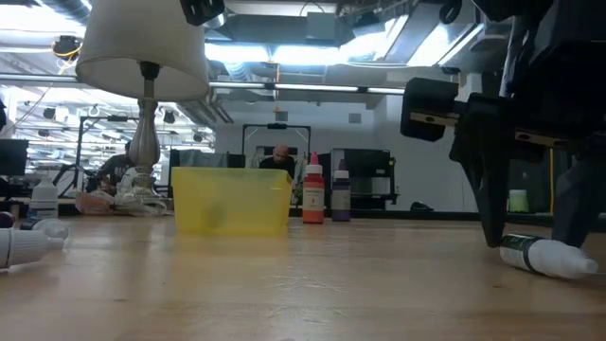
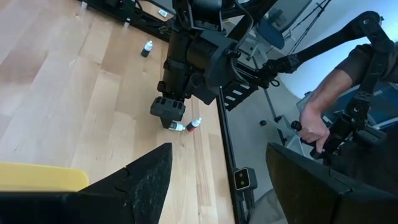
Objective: Pick & Place food coloring
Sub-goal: Put the small dark green bottle into the yellow bin
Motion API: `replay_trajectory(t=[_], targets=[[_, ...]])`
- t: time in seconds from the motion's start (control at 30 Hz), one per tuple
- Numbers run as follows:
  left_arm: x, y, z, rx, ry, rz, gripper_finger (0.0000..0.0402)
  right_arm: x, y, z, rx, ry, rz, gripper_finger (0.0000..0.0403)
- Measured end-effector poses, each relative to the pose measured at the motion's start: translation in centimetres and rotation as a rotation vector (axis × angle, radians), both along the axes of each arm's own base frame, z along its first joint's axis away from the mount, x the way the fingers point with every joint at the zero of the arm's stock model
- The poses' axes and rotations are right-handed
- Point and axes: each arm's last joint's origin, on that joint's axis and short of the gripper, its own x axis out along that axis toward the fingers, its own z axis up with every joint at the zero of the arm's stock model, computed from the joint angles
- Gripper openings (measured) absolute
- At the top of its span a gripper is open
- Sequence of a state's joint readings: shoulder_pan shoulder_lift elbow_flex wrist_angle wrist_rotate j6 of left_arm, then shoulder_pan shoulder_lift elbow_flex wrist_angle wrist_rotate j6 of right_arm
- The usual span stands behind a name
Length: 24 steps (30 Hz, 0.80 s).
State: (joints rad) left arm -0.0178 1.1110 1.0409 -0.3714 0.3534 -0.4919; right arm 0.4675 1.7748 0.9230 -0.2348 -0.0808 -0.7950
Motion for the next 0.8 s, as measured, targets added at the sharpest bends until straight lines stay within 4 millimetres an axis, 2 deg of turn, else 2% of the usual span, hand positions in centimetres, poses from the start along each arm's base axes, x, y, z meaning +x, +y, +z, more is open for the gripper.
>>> replay_trajectory(t=[0.43, 0.6, 0.8], targets=[[0.00, 0.00, 0.00, 0.000, 0.000, 0.000, 0.0253, 0.08, 0.02, 0.06, -0.003, -0.011, 0.000, 0.0149], [0.00, 0.00, 0.00, 0.000, 0.000, 0.000, 0.0253, 0.08, 0.12, 0.10, 0.000, -0.020, 0.066, 0.0149], [0.00, -0.01, 0.00, 0.000, 0.000, 0.000, 0.0253, 0.17, 0.17, 0.17, 0.007, -0.030, 0.067, 0.0149]])
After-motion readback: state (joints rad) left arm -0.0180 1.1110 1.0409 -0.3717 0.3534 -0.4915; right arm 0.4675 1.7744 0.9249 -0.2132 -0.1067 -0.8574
